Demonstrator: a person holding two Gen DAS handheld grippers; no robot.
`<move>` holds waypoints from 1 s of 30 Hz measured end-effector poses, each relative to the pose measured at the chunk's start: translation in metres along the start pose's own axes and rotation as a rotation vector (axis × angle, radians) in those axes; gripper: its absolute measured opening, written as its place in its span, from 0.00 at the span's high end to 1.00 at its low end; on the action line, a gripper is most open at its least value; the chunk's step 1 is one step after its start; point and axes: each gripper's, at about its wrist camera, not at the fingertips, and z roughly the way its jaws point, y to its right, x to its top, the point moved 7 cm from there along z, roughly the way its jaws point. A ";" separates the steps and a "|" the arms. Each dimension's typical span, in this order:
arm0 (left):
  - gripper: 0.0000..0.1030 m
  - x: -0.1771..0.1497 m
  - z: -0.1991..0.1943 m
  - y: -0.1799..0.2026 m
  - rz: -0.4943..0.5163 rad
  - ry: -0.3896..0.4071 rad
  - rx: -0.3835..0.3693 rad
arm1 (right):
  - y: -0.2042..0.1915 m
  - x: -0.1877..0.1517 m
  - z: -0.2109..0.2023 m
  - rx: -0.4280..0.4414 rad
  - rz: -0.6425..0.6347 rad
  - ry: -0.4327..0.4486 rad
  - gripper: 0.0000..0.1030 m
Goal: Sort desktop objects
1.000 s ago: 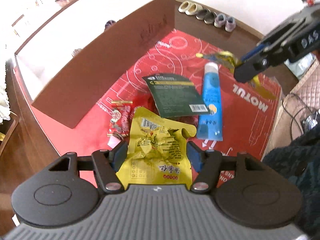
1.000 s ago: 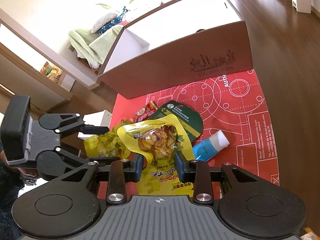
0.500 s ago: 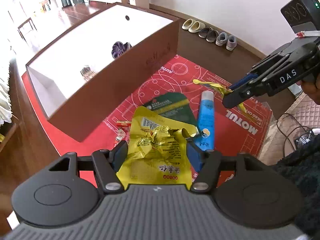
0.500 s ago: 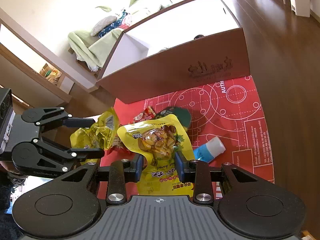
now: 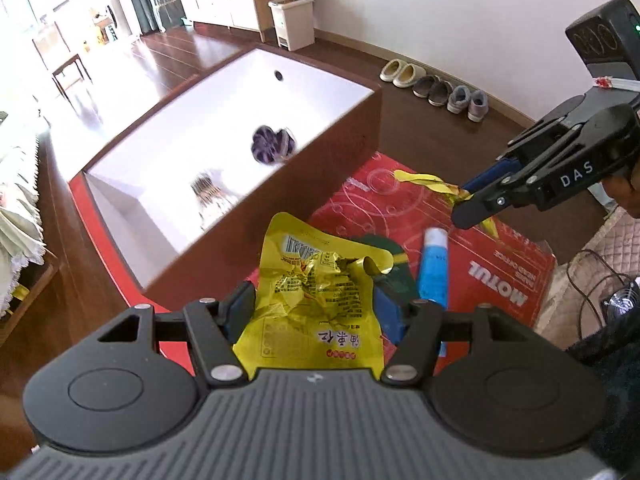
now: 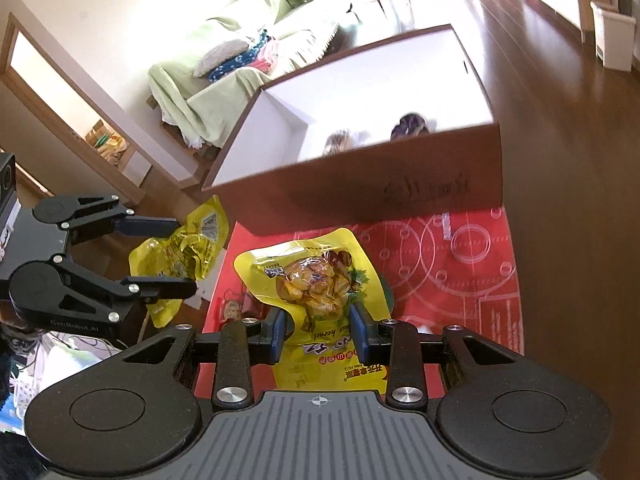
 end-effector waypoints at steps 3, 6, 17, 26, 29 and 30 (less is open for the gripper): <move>0.41 0.008 -0.002 -0.008 -0.005 0.012 0.014 | 0.000 0.011 -0.002 -0.002 -0.021 0.012 0.69; 0.41 0.017 -0.001 -0.016 -0.009 0.024 0.032 | 0.001 0.023 -0.003 -0.005 -0.039 0.024 0.69; 0.41 0.048 0.005 -0.053 -0.035 0.055 0.085 | -0.002 0.076 0.003 0.019 -0.072 0.072 0.69; 0.41 0.074 0.022 -0.095 -0.079 0.061 0.136 | -0.004 0.135 0.026 0.033 -0.088 0.112 0.69; 0.41 0.082 0.032 -0.111 -0.101 0.050 0.152 | -0.004 0.157 0.039 0.043 -0.070 0.121 0.69; 0.41 0.086 0.036 -0.116 -0.107 0.047 0.159 | -0.004 0.164 0.044 0.045 -0.061 0.121 0.69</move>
